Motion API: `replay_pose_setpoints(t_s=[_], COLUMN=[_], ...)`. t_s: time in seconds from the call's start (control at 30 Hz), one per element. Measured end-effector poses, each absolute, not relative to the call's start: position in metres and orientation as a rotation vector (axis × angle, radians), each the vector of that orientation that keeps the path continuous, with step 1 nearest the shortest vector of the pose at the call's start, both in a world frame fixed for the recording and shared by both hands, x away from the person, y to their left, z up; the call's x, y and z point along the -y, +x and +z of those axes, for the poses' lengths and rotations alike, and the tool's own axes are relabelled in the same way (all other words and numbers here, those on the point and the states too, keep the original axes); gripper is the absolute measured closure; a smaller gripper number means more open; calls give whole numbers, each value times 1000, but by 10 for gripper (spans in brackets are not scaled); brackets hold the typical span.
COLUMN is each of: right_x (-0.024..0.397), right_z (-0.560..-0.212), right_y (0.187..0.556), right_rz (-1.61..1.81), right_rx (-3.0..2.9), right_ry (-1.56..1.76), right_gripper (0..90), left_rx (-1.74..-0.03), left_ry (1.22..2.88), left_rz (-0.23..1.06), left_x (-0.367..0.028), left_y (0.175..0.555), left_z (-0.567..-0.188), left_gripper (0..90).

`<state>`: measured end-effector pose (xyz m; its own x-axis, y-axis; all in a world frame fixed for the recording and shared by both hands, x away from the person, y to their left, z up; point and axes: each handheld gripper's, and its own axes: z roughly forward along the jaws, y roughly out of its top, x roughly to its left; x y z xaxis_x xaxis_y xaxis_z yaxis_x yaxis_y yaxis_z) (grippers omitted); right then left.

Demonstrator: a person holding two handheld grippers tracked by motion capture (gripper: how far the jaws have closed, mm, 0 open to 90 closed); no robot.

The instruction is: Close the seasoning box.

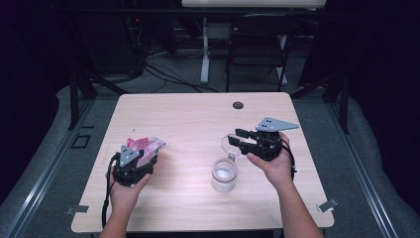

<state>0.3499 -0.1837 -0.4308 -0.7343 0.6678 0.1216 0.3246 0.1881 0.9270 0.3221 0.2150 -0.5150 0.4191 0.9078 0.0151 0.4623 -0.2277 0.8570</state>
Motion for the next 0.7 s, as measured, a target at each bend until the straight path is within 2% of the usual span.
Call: replay_pose_setpoints(t_s=[0.2,0.53,0.7], right_x=[198,221,224], right_z=[-430,-442,-449], right_y=[353,361,365], right_rz=[1581,1551,1495], right_rx=[-2112,-2048,-2044], right_ry=[1030,1132,1165], right_gripper=[536,697,751], left_rx=[-1145,-1076,-1037], left_ry=[1860,1882,1910], left_rz=[669,664,643], left_x=[-210,-195,-186], left_y=[321,317,315], left_z=[-512,-508,-509], left_gripper=[448,466,476])
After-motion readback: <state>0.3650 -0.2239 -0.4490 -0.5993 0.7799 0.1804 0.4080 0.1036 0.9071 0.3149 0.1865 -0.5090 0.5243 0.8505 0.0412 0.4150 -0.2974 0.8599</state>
